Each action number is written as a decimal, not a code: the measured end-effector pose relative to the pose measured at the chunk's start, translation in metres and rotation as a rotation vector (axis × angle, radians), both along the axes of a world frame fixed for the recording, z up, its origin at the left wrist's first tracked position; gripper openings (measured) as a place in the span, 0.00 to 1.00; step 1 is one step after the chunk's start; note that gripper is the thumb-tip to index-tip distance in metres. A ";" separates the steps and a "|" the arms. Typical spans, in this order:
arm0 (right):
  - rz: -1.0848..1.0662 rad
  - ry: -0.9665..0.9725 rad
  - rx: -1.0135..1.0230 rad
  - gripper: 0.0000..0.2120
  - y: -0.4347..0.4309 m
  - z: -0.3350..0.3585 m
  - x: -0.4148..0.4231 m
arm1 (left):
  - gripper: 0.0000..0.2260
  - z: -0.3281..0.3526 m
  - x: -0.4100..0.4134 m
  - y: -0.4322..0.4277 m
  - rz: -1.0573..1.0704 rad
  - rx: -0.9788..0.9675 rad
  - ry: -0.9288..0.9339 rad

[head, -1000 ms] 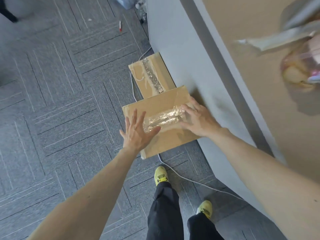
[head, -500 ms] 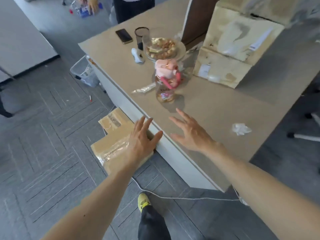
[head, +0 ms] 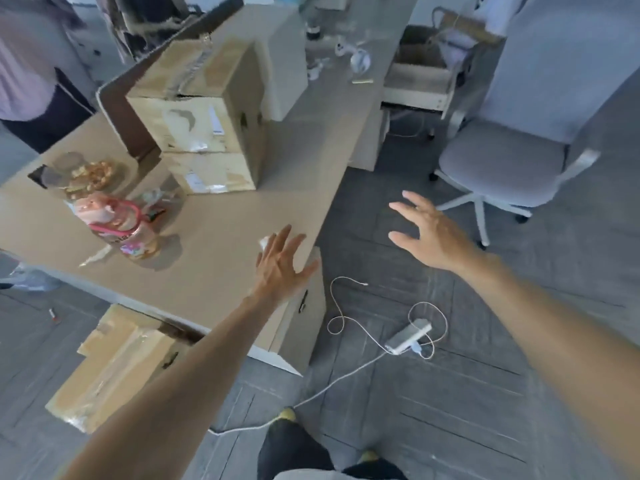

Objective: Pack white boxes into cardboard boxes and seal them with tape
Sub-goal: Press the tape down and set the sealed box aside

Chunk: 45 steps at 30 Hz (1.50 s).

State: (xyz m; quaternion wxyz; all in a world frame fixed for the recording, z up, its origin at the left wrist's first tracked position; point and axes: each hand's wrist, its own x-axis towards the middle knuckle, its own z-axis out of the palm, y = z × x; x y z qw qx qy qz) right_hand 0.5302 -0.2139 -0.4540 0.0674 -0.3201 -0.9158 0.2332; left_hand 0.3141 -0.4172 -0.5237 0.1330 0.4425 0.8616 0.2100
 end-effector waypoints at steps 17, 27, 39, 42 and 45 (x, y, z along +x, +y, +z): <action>-0.011 -0.123 -0.068 0.29 0.164 0.008 0.015 | 0.27 0.010 0.006 0.247 -0.225 -0.015 0.065; 0.088 -0.106 -0.036 0.29 0.297 0.017 0.011 | 0.27 0.035 0.004 0.354 -0.144 -0.058 0.131; 0.405 -0.011 0.036 0.29 0.420 0.076 -0.043 | 0.27 0.100 -0.014 0.406 0.213 -0.037 0.233; 0.474 -0.010 0.038 0.29 0.435 0.080 -0.071 | 0.27 0.105 -0.032 0.412 0.291 -0.042 0.239; 0.521 -0.018 0.031 0.29 0.450 0.080 -0.101 | 0.27 0.100 -0.049 0.419 0.333 -0.044 0.252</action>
